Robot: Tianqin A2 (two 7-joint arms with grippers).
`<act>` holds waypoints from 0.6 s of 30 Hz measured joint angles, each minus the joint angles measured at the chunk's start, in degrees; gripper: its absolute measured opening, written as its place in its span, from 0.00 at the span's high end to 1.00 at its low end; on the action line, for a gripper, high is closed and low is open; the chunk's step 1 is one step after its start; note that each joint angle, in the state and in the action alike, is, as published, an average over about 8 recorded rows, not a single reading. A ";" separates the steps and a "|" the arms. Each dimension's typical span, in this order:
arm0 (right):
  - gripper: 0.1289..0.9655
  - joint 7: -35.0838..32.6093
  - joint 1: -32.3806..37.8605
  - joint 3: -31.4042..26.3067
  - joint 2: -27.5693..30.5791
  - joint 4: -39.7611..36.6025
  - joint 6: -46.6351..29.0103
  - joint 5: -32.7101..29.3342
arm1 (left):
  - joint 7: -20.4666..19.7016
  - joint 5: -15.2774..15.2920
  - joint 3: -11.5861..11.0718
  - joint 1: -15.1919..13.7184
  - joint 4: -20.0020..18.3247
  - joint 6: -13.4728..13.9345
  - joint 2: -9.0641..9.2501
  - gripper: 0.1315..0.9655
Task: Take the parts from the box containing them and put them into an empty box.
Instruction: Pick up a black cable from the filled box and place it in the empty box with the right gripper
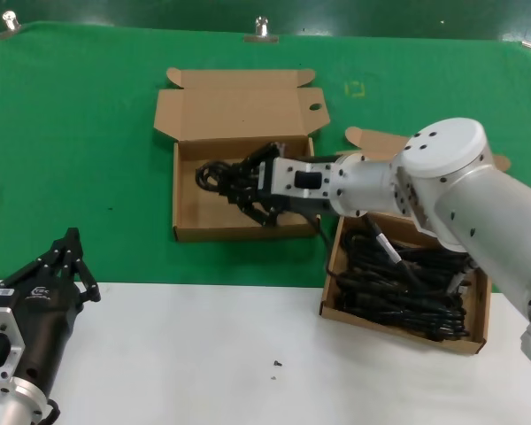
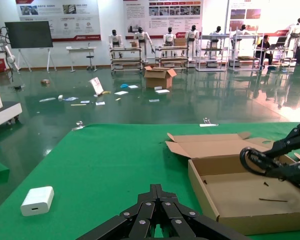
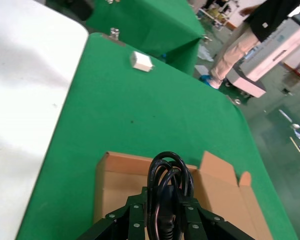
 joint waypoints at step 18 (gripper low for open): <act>0.87 5.72 -0.58 -5.19 0.00 4.57 4.71 -4.80 | 0.00 0.00 0.00 0.00 0.00 0.00 0.00 0.99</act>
